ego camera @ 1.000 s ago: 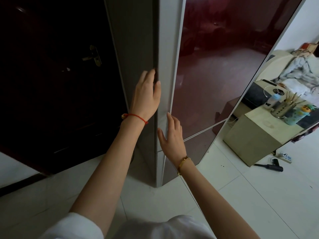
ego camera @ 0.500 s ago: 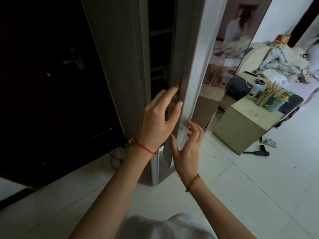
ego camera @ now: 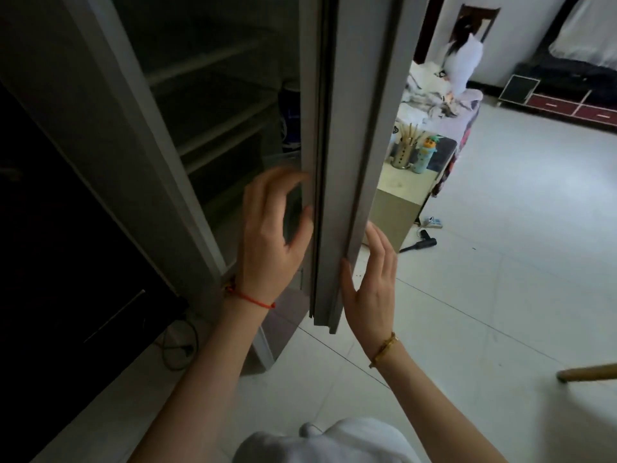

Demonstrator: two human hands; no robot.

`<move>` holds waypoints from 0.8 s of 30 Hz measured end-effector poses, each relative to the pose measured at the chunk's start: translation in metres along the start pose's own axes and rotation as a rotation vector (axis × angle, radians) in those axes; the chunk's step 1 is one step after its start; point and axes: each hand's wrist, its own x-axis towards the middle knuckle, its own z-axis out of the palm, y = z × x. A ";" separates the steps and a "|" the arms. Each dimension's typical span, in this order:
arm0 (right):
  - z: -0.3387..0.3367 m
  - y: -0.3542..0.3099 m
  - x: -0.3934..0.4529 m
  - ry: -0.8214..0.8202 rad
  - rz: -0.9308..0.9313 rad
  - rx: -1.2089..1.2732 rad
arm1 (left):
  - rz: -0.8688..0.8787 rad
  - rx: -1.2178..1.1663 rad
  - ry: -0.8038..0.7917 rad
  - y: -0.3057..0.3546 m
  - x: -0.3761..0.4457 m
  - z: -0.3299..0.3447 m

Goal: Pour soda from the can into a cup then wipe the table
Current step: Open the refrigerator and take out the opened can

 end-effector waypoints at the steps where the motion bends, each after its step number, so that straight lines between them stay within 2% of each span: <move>1: -0.004 0.004 0.000 0.015 0.010 -0.025 | -0.018 0.000 -0.021 -0.003 0.001 0.002; 8: -0.035 0.027 0.007 0.122 0.105 -0.120 | -0.055 0.064 -0.270 -0.007 0.013 0.021; 14: -0.059 0.067 0.021 0.193 0.175 -0.222 | -0.026 0.041 -0.423 0.000 0.017 0.047; 18: -0.078 0.094 0.036 0.217 0.176 -0.281 | 0.021 0.017 -0.481 0.010 0.019 0.072; 24: -0.110 0.142 0.061 0.204 0.194 -0.316 | 0.095 -0.033 -0.481 0.032 0.028 0.114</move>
